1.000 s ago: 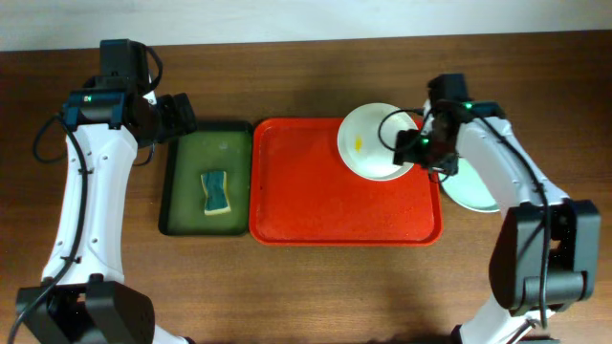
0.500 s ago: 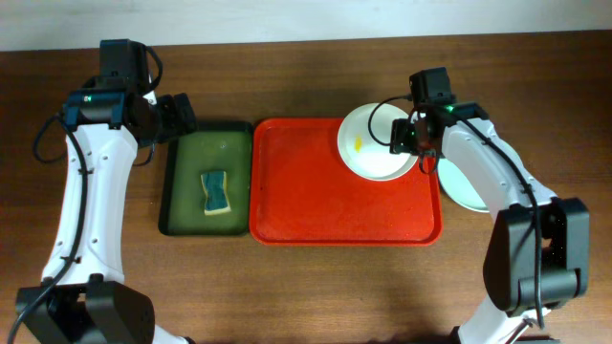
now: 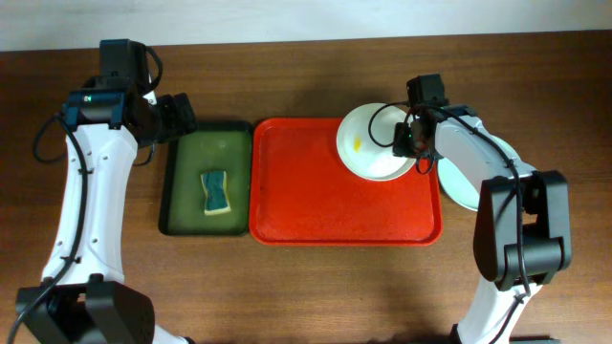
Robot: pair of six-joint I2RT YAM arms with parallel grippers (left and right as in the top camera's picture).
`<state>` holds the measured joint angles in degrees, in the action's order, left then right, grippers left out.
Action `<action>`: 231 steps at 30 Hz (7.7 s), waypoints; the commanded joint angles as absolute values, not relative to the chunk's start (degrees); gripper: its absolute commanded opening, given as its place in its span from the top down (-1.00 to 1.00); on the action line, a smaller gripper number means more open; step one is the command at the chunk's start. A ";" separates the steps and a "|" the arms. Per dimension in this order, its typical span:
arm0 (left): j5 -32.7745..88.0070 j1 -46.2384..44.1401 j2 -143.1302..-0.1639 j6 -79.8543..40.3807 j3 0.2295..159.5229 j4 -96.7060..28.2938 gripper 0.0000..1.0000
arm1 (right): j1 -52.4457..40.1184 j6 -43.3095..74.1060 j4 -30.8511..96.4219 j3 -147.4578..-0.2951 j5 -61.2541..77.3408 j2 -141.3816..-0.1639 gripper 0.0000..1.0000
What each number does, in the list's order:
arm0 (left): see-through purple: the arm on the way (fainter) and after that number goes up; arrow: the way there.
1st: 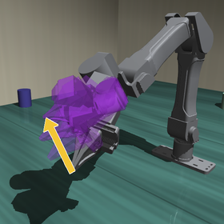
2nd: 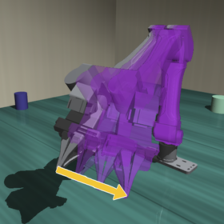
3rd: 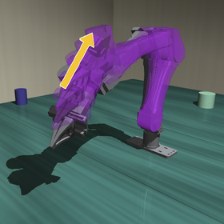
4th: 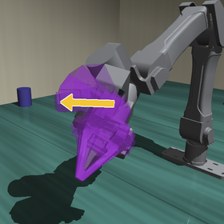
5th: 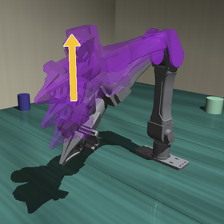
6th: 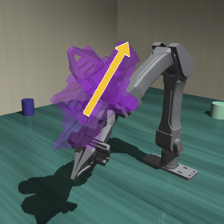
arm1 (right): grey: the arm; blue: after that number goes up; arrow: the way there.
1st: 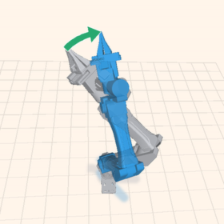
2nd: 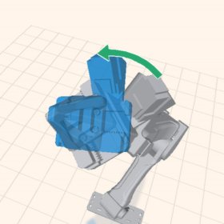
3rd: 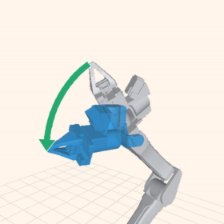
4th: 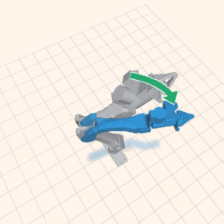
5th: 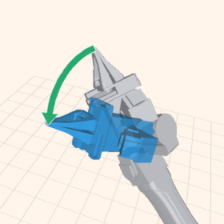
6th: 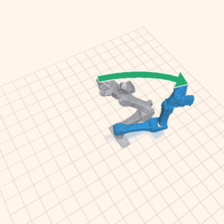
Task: Clean dirty plates on tray and stack at the side
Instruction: 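Grasp the white plate rim with the right gripper and drag it to tray center, then reach the left gripper into the black tray and grasp the sponge, then carry the sponge with the left gripper over the white plate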
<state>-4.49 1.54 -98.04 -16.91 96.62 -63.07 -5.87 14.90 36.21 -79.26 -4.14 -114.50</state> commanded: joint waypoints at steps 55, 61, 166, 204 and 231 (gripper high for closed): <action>-4.49 1.67 -98.17 -16.64 96.68 -63.09 -0.99 | -16.43 13.74 44.10 -76.47 9.61 -114.80 0.92; -4.47 1.67 -98.17 -16.64 96.68 -63.09 -0.99 | -14.35 22.87 47.59 -77.54 10.92 -113.16 0.92; -3.86 -6.33 -105.45 -17.32 61.84 -38.39 0.76 | -14.22 22.79 51.22 -76.38 9.39 -113.30 0.92; -2.50 -6.24 -99.66 -11.62 67.42 -40.27 1.00 | -14.22 22.81 51.00 -76.27 9.43 -113.30 0.59; -1.89 -11.09 -109.93 -6.74 82.02 -53.49 1.00 | -14.52 24.97 49.84 -76.27 16.36 -113.30 0.92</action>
<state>-1.54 -10.98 -109.95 -8.73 78.04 -52.05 -14.66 23.03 50.22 -76.69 15.20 -114.39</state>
